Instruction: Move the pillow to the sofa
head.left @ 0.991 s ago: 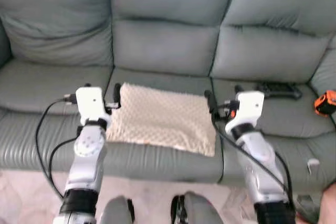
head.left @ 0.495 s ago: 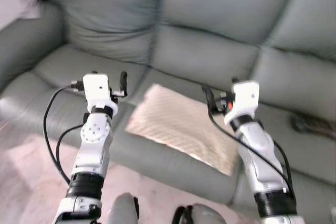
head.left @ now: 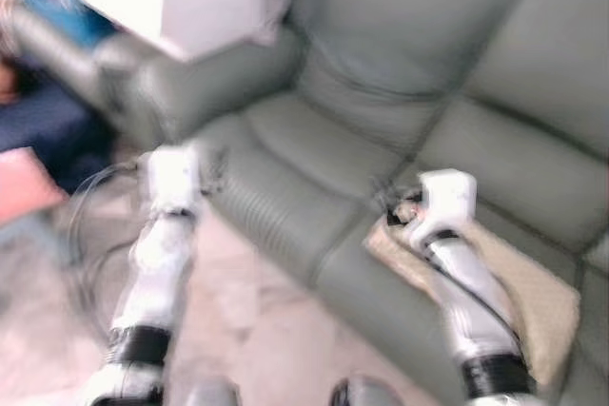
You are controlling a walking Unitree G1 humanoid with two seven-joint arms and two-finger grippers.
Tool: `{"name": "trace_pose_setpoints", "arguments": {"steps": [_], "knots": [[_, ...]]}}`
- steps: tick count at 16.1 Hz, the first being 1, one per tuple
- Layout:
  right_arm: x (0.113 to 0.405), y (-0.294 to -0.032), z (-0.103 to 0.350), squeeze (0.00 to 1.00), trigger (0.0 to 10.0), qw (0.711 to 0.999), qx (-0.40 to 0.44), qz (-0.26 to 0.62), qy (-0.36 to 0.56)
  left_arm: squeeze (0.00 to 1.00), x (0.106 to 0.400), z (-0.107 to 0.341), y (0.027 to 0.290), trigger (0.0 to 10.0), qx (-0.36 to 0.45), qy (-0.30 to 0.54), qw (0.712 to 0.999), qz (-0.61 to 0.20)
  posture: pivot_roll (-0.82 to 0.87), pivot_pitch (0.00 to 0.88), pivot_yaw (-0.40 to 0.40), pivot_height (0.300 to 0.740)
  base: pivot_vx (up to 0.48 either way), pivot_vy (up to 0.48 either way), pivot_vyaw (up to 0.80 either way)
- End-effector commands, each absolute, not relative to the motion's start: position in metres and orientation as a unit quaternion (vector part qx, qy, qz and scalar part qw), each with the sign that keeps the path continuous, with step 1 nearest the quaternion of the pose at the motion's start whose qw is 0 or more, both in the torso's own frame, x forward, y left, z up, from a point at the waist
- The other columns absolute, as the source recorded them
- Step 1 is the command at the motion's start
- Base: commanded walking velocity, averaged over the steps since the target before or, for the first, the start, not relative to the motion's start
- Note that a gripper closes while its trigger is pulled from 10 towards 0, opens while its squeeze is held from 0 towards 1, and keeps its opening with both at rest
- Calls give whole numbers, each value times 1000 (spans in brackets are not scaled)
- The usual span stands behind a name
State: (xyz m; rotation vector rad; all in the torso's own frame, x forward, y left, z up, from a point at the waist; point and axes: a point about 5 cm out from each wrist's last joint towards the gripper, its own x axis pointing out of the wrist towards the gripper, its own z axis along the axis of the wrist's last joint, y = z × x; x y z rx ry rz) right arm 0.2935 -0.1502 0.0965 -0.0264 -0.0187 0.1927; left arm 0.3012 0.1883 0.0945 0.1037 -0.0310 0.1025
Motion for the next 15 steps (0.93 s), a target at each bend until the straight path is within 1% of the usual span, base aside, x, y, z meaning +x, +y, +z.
{"name": "trace_pose_setpoints", "arguments": {"steps": [1,3,4,5,7,13,15], "knots": [[289,-165,87,0,10000,997,-17,70,10,0,298,89,172,10000,44,-5,998,35,-11,71,-56,740,0,480,0],[286,-156,85,0,10000,996,-15,86,9,0,292,81,162,10000,28,5,999,19,2,71,-60,740,0,480,0],[286,-153,84,0,10000,996,-12,91,7,0,291,81,159,10000,30,3,999,18,3,70,-58,740,0,480,513],[287,-147,83,0,10000,995,-12,99,7,0,290,80,158,10000,18,9,1000,19,5,70,-58,740,0,480,788],[289,-142,83,0,10000,995,-8,100,4,0,289,80,156,10000,21,7,1000,18,13,70,-59,740,0,480,788],[291,-145,83,0,10000,996,-11,94,0,0,285,75,159,10000,28,21,999,16,13,75,-61,740,0,480,786],[292,-144,84,0,10000,995,-14,95,-2,0,285,74,158,10000,30,20,999,20,15,78,-75,740,0,480,781]]}}
